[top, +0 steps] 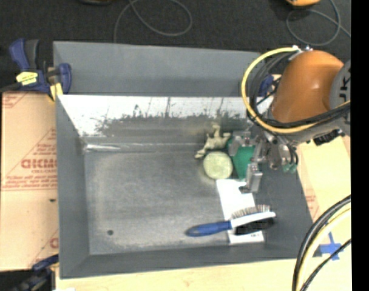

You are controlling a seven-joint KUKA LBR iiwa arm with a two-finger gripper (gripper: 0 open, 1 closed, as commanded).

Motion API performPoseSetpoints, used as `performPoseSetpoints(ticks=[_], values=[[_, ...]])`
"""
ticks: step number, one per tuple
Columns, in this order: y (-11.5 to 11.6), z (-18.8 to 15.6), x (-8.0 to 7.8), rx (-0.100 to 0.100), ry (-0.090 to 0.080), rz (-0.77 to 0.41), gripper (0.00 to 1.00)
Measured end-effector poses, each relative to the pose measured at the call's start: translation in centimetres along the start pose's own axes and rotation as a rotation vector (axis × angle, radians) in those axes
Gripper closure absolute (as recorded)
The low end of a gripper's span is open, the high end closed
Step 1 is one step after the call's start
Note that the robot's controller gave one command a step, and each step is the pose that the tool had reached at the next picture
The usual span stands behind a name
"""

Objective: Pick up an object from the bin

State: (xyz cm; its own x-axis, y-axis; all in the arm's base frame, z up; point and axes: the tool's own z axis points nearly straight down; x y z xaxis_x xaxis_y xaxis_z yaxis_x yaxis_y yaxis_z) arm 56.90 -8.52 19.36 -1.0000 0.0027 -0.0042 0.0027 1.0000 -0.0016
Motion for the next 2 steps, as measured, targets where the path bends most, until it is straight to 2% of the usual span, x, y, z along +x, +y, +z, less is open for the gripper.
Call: performPoseSetpoints(ticks=[1, 2], values=[[-1.0, 7.5, -3.2, 0.0, -0.005, 0.018, 0.0], [-1.9, 8.0, 4.0, -0.002, -0.001, -0.15, 0.0]])
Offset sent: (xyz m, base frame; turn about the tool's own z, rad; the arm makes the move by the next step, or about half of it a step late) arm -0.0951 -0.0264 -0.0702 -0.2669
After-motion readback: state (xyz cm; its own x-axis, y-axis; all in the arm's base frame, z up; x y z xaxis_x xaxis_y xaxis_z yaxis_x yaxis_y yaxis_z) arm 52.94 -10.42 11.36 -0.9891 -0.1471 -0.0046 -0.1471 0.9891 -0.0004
